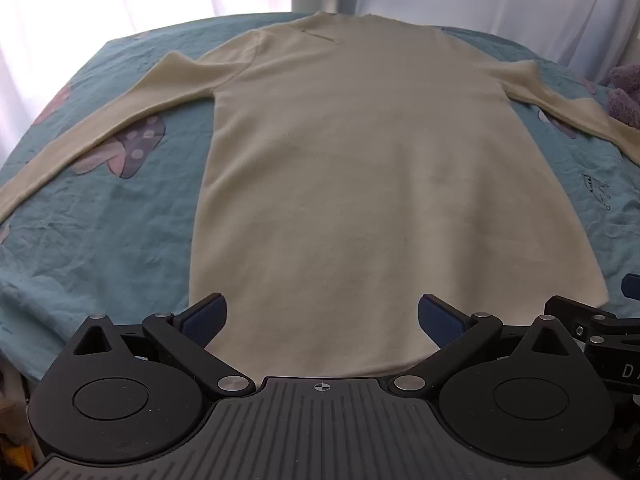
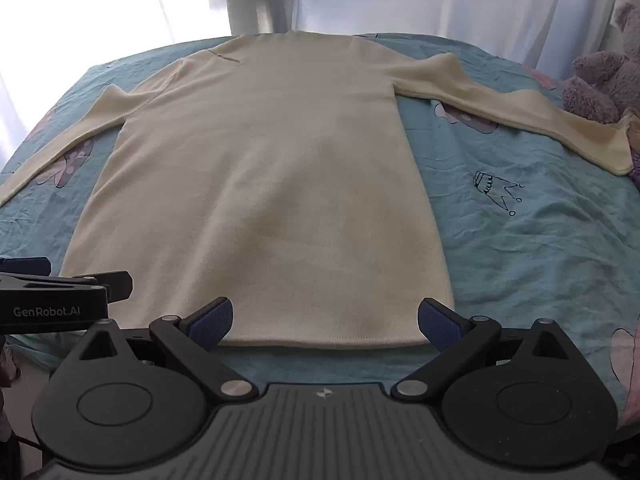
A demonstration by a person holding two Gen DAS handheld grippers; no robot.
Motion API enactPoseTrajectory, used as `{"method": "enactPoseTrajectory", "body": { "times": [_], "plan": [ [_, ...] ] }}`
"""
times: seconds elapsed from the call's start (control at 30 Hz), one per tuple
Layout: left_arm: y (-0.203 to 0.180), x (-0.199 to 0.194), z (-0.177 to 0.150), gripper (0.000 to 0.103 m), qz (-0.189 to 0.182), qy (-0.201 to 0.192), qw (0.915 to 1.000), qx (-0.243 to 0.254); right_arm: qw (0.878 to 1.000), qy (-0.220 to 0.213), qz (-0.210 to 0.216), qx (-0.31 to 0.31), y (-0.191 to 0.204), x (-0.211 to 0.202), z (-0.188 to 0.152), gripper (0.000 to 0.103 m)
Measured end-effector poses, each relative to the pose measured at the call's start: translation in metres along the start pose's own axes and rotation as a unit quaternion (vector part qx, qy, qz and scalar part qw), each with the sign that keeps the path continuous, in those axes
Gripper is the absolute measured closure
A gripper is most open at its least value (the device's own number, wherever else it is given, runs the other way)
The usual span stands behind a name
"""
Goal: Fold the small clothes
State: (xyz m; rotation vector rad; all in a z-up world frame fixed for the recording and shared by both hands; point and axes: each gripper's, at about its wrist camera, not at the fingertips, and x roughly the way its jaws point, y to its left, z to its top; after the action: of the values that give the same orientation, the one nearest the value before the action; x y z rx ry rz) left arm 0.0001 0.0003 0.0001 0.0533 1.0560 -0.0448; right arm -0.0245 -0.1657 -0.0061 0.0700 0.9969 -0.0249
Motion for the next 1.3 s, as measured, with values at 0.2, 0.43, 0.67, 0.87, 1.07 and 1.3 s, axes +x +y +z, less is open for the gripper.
{"method": "enactPoseTrajectory", "body": {
  "times": [0.2, 0.43, 0.67, 0.87, 1.07, 1.3],
  "plan": [
    [-0.0011, -0.0008, -0.0004, 0.0, -0.002, 0.002, 1.0, 0.002, 1.0, -0.002, 0.003, -0.002, 0.0013, -0.0001, 0.0008, 0.004],
    [-0.0006, 0.0036, -0.0005, 0.0, -0.004, 0.004, 1.0, 0.0, 1.0, -0.001, 0.004, -0.003, -0.0001, 0.0005, 0.0016, 0.004],
    [0.0023, 0.0041, 0.0001, 0.0, -0.009, 0.007, 0.9999, 0.0, 1.0, 0.001, 0.0, 0.0, 0.0012, 0.0005, 0.0024, 0.004],
    [0.0026, 0.0049, 0.0003, 0.0, -0.007, 0.008, 0.9999, -0.001, 1.0, 0.001, 0.0, 0.001, 0.0017, 0.0007, 0.0037, 0.004],
    [0.0032, 0.0055, -0.0002, 0.0, -0.006, 0.009, 0.9999, -0.002, 1.0, 0.001, 0.001, 0.0, 0.0012, 0.0008, 0.0037, 0.004],
    [0.0042, 0.0063, 0.0002, 0.0, -0.005, 0.011, 0.9999, -0.001, 1.0, 0.002, 0.002, 0.0, 0.0015, 0.0015, 0.0039, 0.004]
  ]
}}
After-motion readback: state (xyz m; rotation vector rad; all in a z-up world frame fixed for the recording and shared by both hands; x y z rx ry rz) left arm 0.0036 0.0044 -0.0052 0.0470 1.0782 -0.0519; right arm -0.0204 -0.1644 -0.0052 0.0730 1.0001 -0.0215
